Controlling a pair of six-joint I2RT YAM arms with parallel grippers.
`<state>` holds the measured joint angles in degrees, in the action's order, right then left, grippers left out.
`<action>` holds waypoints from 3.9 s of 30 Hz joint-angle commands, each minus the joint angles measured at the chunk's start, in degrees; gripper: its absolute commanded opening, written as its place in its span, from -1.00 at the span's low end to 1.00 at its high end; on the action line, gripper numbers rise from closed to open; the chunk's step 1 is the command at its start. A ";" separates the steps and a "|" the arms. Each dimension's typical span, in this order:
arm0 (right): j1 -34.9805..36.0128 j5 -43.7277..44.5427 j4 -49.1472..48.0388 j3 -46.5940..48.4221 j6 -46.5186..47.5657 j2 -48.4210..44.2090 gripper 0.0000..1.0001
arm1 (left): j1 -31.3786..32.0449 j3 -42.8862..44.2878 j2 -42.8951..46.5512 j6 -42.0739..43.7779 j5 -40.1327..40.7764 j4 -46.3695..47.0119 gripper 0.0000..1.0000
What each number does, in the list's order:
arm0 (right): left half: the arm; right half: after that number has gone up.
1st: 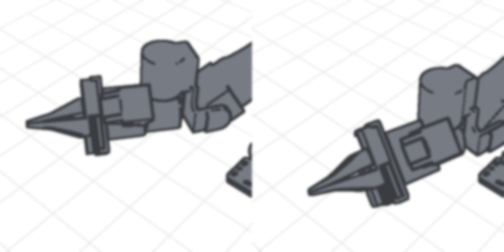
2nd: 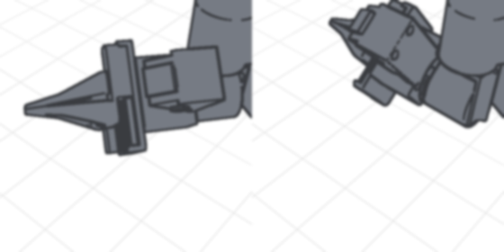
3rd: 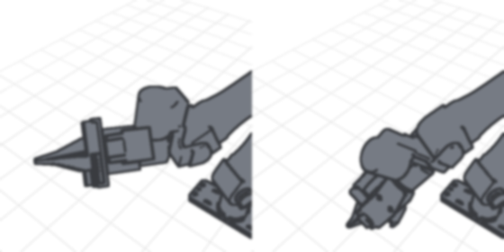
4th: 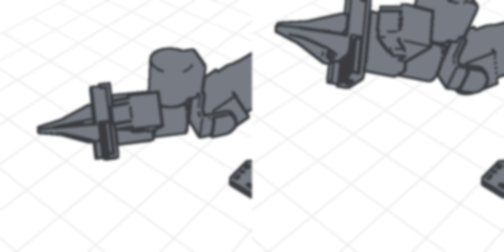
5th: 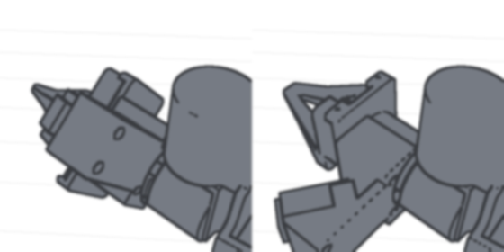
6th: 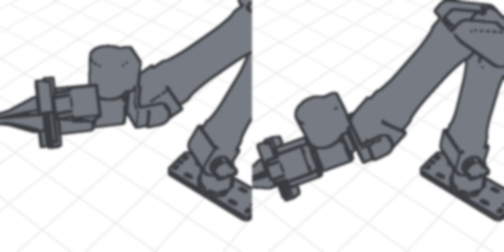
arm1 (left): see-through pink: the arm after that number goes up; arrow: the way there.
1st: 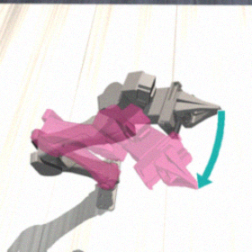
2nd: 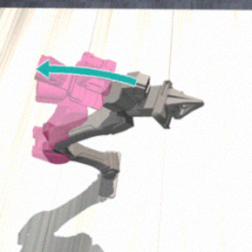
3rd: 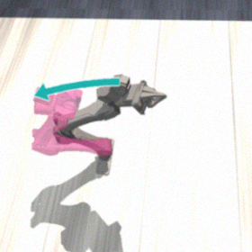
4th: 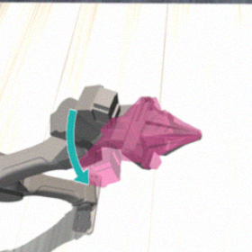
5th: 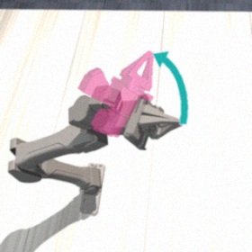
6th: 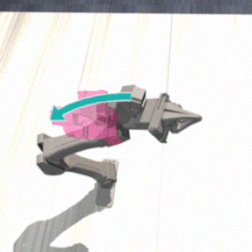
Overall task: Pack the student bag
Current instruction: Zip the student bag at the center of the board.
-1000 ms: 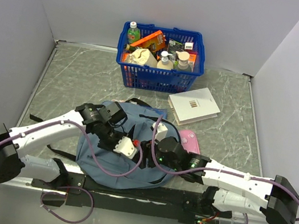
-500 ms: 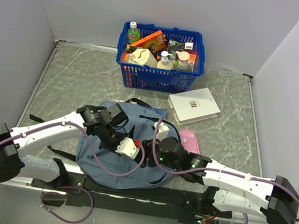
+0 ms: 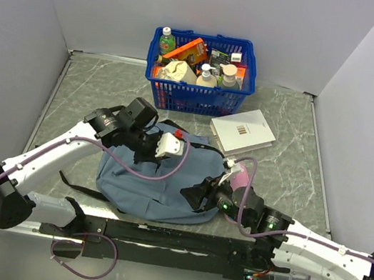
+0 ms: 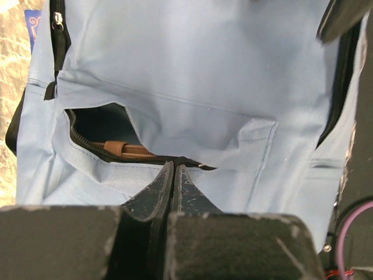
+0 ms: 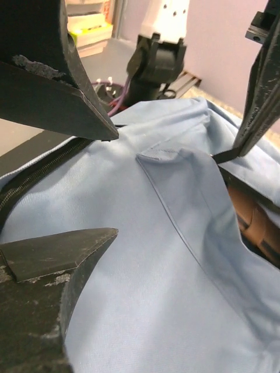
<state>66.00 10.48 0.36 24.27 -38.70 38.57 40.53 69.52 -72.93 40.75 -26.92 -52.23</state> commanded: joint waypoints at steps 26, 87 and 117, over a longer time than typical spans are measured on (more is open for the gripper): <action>10.55 12.18 9.73 24.41 0.64 32.34 0.47 | -0.10 -0.70 2.53 -3.93 -8.50 2.66 -0.98; 18.82 12.90 6.85 22.30 9.16 31.74 -0.34 | -15.92 14.49 -21.82 -17.46 2.14 22.02 -0.28; -26.44 2.08 30.40 22.66 19.97 26.38 0.71 | -29.90 -16.51 -5.56 -14.56 4.24 7.65 0.93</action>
<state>41.39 11.66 29.47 44.69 -21.23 62.28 10.52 56.62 -80.36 25.34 -25.32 -48.93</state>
